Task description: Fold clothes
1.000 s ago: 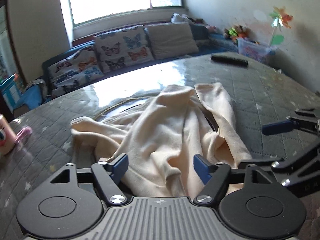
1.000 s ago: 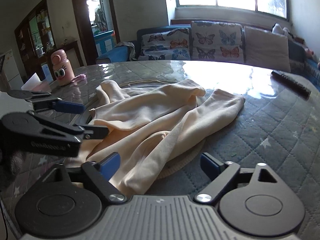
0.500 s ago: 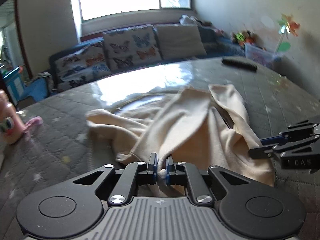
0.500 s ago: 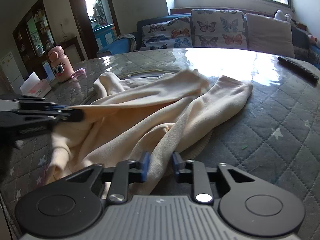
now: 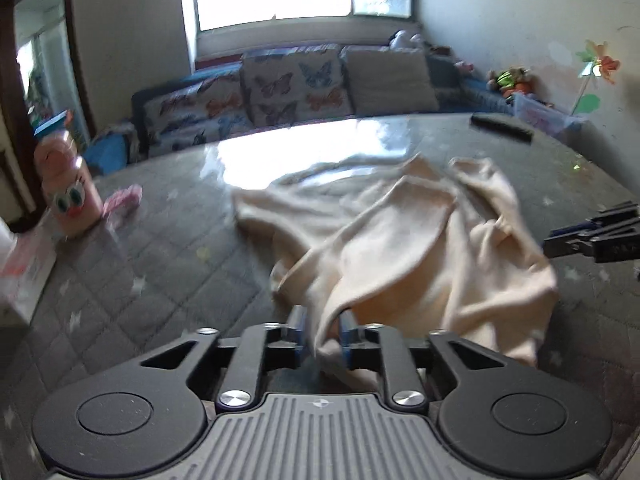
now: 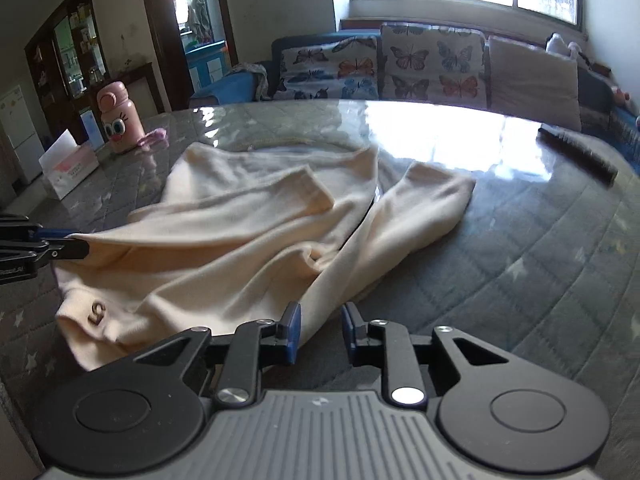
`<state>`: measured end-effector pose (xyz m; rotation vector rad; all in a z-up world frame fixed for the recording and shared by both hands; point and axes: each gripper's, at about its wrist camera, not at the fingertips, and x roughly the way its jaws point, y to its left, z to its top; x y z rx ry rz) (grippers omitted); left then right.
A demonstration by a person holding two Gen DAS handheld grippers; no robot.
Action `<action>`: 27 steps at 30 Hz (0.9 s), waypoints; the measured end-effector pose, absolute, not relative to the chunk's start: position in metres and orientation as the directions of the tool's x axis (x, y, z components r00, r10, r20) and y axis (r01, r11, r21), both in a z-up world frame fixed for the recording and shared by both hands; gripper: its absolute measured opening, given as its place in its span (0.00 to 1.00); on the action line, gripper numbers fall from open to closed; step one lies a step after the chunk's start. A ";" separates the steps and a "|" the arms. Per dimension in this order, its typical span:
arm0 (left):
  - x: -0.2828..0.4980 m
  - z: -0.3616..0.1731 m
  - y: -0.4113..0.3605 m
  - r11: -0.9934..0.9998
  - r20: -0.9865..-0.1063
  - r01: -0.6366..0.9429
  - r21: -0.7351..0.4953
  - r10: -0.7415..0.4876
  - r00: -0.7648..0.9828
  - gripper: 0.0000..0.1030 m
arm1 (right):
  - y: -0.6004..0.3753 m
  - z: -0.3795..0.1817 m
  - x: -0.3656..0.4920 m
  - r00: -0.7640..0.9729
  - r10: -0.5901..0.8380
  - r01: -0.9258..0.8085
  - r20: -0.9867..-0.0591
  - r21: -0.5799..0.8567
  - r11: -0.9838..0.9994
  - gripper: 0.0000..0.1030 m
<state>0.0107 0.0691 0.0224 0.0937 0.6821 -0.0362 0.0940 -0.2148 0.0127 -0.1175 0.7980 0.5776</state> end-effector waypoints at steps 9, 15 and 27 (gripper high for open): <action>0.083 0.024 0.024 0.977 -0.631 0.195 0.083 -0.100 0.769 0.36 | -0.205 0.027 0.162 0.609 0.395 -0.484 -0.688 0.072 0.872 0.23; 0.132 0.001 0.004 0.970 -0.684 0.236 0.057 -0.134 0.717 0.36 | -0.198 0.014 0.213 0.604 0.373 -0.450 -0.705 0.085 0.889 0.23; 0.163 -0.030 -0.008 0.957 -0.718 0.285 0.053 -0.162 0.677 0.36 | -0.179 -0.020 0.261 0.587 0.330 -0.437 -0.739 0.055 0.898 0.23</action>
